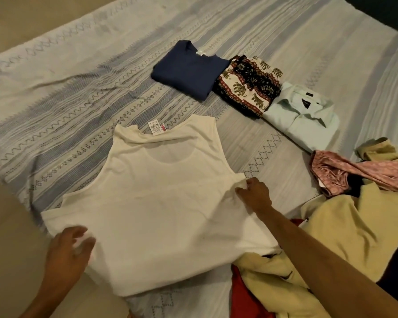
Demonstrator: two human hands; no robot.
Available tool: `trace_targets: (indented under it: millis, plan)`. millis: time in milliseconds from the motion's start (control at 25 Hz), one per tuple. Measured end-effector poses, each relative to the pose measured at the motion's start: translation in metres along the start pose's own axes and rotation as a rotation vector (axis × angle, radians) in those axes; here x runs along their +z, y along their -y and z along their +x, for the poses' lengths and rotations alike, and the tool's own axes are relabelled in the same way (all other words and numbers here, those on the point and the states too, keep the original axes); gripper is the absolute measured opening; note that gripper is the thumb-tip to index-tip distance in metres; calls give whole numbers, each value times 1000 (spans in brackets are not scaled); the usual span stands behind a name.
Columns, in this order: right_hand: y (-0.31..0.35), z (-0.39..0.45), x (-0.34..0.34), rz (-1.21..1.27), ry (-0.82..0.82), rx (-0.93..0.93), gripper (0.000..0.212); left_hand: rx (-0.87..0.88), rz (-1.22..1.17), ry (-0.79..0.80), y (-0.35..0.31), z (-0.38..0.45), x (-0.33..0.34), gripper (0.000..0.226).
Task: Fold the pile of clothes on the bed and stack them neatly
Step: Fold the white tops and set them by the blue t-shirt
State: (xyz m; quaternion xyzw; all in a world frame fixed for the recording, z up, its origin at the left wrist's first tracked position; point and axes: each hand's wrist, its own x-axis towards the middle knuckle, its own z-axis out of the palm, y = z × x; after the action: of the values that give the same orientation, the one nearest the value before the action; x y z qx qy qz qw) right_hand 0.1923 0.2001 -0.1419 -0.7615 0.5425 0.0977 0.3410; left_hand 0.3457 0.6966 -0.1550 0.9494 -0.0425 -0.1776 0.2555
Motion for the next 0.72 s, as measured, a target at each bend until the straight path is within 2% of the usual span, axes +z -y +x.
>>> trace_targets:
  millis: [80,160,320,520,640,720]
  plan:
    - [9,4,-4,64,-89,20,24,127,64,90,-39,28,11,45]
    - [12,7,-6,69,-144,-4,9,209,160,142,-63,48,20,56]
    - [-1,15,-4,274,-176,-118,10,261,220,192,-98,65,28,76]
    - [-25,30,-8,370,-231,60,13,324,266,151,-101,75,32,78]
    - [-23,30,-7,363,-127,72,13,203,337,119,-75,86,14,78]
    - [-22,27,-17,452,-8,116,17,171,382,138,-51,97,-5,75]
